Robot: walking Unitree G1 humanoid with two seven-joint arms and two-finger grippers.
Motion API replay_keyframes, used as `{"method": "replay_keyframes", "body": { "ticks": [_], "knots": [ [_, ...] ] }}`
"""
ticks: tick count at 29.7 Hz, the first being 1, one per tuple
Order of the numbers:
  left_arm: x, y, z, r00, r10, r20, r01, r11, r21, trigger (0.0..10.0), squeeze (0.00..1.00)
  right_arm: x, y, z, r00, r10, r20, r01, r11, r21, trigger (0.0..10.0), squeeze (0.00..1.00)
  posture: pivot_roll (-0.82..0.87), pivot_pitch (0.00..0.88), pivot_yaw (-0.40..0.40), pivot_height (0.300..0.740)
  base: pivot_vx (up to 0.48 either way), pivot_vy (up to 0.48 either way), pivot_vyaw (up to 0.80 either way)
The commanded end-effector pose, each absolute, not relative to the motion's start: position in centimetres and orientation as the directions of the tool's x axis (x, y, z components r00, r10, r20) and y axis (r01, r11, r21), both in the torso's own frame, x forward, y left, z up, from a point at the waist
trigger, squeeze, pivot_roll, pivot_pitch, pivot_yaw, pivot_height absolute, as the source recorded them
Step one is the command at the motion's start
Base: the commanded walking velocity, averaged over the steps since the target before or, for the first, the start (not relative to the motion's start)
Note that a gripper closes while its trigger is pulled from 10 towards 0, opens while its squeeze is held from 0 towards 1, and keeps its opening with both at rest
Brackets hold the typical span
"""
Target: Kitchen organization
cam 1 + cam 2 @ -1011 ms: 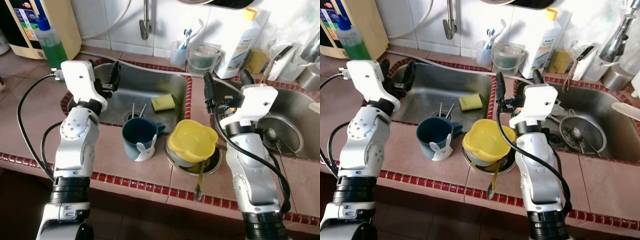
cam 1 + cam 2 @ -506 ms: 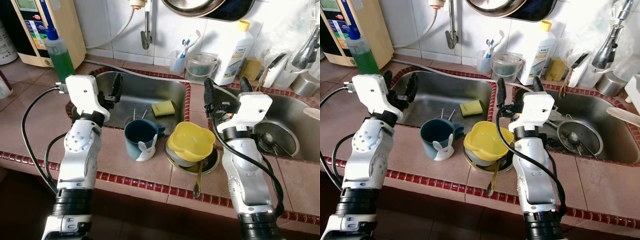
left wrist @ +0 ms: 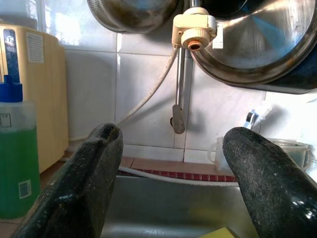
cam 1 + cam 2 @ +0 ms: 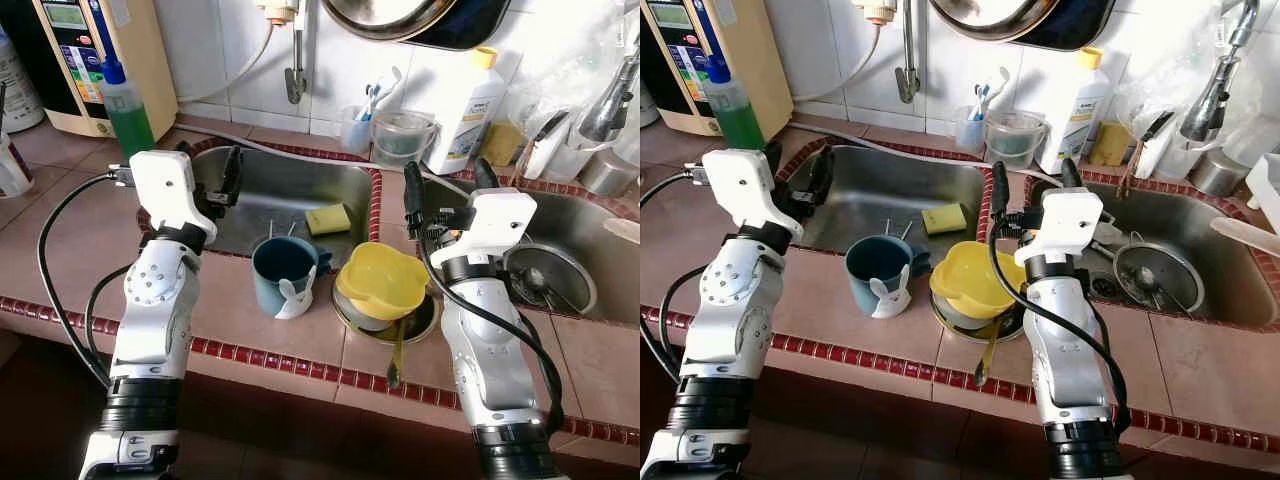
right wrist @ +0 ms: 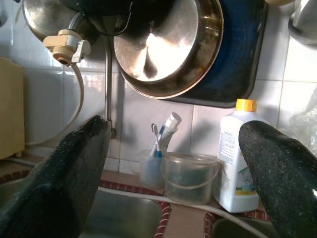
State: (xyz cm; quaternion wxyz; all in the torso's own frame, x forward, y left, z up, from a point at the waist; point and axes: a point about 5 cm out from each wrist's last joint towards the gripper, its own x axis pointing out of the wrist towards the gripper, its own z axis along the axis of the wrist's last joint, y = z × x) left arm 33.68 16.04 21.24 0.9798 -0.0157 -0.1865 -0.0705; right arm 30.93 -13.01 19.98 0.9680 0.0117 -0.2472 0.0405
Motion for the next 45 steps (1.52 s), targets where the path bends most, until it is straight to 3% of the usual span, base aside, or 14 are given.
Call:
{"method": "replay_keyframes", "body": {
  "ticks": [1,20,38,45],
  "knots": [
    [33.47,15.7,21.32,0.917,-0.144,0.371,0.154,0.988,0.004,10.0,0.0,31.01,-13.3,20.02,0.873,0.068,0.484,-0.078,0.997,0.002,10.0,0.0,-0.17,0.0,-0.026,0.732,0.0,0.0,0.0],
    [33.32,15.2,20.91,0.92,-0.166,0.354,0.171,0.985,0.018,10.0,0.0,30.8,-13.46,19.81,0.874,0.074,0.481,-0.083,0.997,-0.002,10.0,0.0,-0.18,0.0,-0.027,0.732,0.0,0.0,0.0],
    [33.3,15.19,20.91,0.921,-0.175,0.349,0.177,0.984,0.027,10.0,0.0,30.7,-13.42,19.71,0.875,0.068,0.48,-0.081,0.997,0.006,10.0,0.0,-0.17,0.0,-0.019,0.732,-0.297,0.0,0.0],
    [33.39,15.07,21.13,0.916,-0.181,0.357,0.185,0.982,0.022,10.0,0.0,30.66,-13.43,19.65,0.876,0.066,0.479,-0.079,0.997,0.007,10.0,0.0,-0.18,0.0,-0.018,0.732,0.0,0.0,0.0]
  ]
}}
